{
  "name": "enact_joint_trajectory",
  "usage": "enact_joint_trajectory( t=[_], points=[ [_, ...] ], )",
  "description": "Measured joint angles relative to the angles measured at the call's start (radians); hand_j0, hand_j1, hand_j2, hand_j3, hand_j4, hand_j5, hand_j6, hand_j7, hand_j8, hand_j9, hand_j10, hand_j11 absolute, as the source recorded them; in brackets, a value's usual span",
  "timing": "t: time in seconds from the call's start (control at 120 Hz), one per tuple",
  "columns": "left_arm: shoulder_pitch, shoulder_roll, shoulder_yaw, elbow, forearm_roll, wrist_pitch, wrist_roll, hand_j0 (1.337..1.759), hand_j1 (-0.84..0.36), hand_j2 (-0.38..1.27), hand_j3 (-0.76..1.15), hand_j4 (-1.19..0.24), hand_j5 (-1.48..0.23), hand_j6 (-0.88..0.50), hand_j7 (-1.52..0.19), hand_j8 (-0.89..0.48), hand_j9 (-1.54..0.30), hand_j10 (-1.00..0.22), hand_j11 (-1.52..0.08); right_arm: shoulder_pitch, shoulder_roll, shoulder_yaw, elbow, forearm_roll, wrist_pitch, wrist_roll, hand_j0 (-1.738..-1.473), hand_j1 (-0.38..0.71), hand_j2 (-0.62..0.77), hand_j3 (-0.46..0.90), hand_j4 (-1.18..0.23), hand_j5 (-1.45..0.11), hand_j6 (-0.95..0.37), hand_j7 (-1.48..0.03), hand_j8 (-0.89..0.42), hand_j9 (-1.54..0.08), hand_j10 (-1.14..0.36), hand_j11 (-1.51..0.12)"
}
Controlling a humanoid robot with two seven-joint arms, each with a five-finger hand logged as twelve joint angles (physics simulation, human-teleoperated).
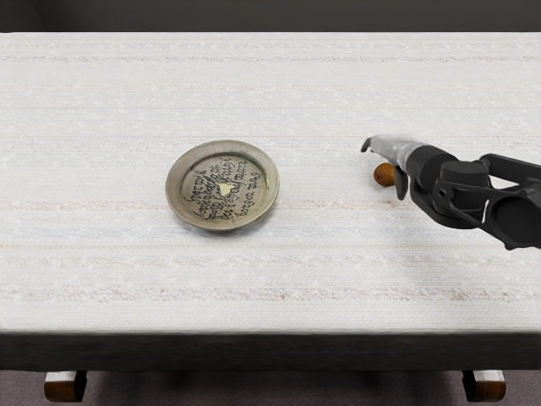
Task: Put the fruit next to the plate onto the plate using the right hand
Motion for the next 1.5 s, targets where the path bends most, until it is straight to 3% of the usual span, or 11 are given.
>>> enact_joint_trajectory(
  t=[0.35, 0.542, 0.825, 1.5],
  points=[
    [0.000, 0.000, 0.000, 0.000, 0.000, 0.000, 0.000, 1.658, 0.32, 0.00, 0.00, -0.02, -0.03, -0.02, -0.03, -0.02, -0.03, -0.02, -0.03, 0.000, 0.021, -0.004, -0.052, 0.000, -0.003, 0.001, -1.658, -0.06, -0.05, 0.00, -0.25, -0.32, -0.25, -0.32, -0.25, -0.32, -0.25, -0.32],
    [0.000, 0.000, 0.000, 0.000, 0.000, 0.000, 0.000, 1.658, 0.32, 0.00, 0.00, -0.02, -0.03, -0.02, -0.03, -0.02, -0.03, -0.02, -0.03, 0.005, 0.028, -0.024, -0.056, 0.002, -0.003, 0.000, -1.658, 0.07, -0.07, 0.00, -0.36, -0.46, -0.36, -0.46, -0.36, -0.46, -0.36, -0.46],
    [0.000, 0.000, 0.000, 0.000, 0.000, 0.000, 0.000, 1.658, 0.32, 0.00, 0.00, -0.02, -0.03, -0.02, -0.03, -0.02, -0.03, -0.02, -0.03, 0.013, 0.028, -0.027, -0.057, 0.007, 0.002, 0.000, -1.658, 0.14, -0.08, 0.00, -0.41, -0.53, -0.41, -0.53, -0.41, -0.53, -0.41, -0.53],
    [0.000, 0.000, 0.000, 0.000, 0.000, 0.000, 0.000, 1.658, 0.33, 0.00, 0.00, -0.02, -0.03, -0.02, -0.03, -0.02, -0.03, -0.02, -0.03, 0.006, 0.028, -0.026, -0.057, 0.008, -0.003, -0.002, -1.656, 0.22, -0.08, 0.00, -0.51, -0.63, -0.50, -0.64, -0.38, -0.64, -0.36, -0.66]
  ],
)
